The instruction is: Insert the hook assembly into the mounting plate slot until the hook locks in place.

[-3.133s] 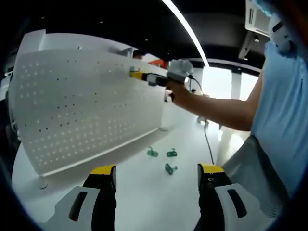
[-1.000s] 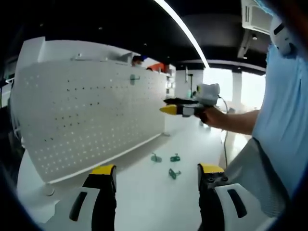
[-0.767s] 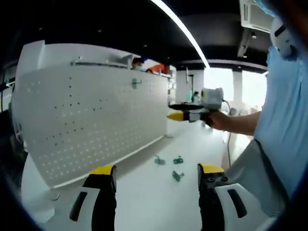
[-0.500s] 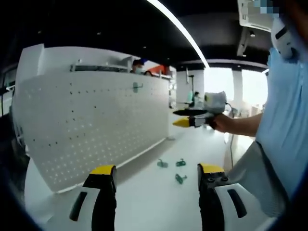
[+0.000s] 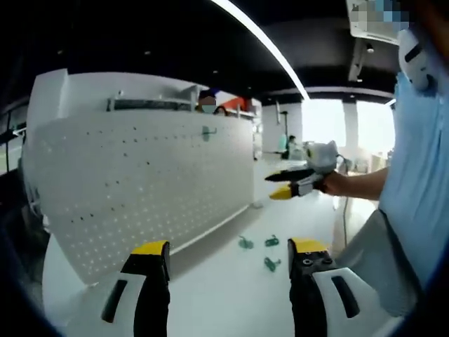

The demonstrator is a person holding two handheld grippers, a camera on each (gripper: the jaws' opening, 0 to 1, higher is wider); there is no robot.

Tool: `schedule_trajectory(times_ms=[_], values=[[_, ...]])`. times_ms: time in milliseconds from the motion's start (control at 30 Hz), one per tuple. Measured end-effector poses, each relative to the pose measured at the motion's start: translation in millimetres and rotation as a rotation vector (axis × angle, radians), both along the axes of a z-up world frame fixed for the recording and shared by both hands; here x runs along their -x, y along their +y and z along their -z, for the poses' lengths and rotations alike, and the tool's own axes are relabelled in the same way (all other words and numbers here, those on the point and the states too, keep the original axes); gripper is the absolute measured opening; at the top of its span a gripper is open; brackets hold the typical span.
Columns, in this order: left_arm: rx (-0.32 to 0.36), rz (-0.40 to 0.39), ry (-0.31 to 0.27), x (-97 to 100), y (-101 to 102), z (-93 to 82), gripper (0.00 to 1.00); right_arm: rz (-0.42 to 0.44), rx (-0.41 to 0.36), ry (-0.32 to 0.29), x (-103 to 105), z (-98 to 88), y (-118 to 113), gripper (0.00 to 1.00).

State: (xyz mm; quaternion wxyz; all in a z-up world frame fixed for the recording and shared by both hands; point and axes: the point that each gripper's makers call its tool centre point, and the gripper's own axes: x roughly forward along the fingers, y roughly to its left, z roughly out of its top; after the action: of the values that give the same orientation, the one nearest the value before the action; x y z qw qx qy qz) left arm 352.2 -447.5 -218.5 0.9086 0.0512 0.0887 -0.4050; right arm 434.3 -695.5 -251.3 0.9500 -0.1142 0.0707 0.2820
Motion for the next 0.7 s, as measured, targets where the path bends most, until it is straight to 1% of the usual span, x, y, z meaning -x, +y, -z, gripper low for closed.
schedule_trajectory(times_ms=[167, 200, 233, 300, 500, 600, 633, 700], values=[[0.001, -0.004, -0.006, -1.6, -1, -2.4, 0.7, -0.017, 0.018, 0.045, 2, 10.2, 0, 0.52], [0.001, -0.004, -0.007, -1.7, -1, -2.8, 0.7, -0.024, 0.022, 0.067, 2, 14.9, 0, 0.51], [0.0, -0.005, -0.008, -2.1, -1, -3.2, 0.7, -0.026, 0.028, 0.077, 3, 17.1, 0, 0.5], [0.0, -0.006, -0.009, -2.5, 0, -3.9, 0.7, -0.038, 0.042, 0.085, 4, 20.3, 2, 0.48], [0.0, -0.011, -0.014, -2.9, 1, -5.9, 0.7, -0.073, 0.07, 0.147, 10, 35.6, 9, 0.42], [-0.004, -0.011, -0.012, -2.1, 1, -4.8, 0.69, -0.09, 0.093, 0.169, 12, 42.9, 12, 0.41], [-0.004, -0.012, -0.012, -1.8, 1, -4.1, 0.69, -0.096, 0.1, 0.188, 14, 47.0, 13, 0.41], [0.0, -0.012, -0.01, -1.2, 1, -3.6, 0.69, -0.097, 0.102, 0.192, 14, 48.8, 13, 0.41]])
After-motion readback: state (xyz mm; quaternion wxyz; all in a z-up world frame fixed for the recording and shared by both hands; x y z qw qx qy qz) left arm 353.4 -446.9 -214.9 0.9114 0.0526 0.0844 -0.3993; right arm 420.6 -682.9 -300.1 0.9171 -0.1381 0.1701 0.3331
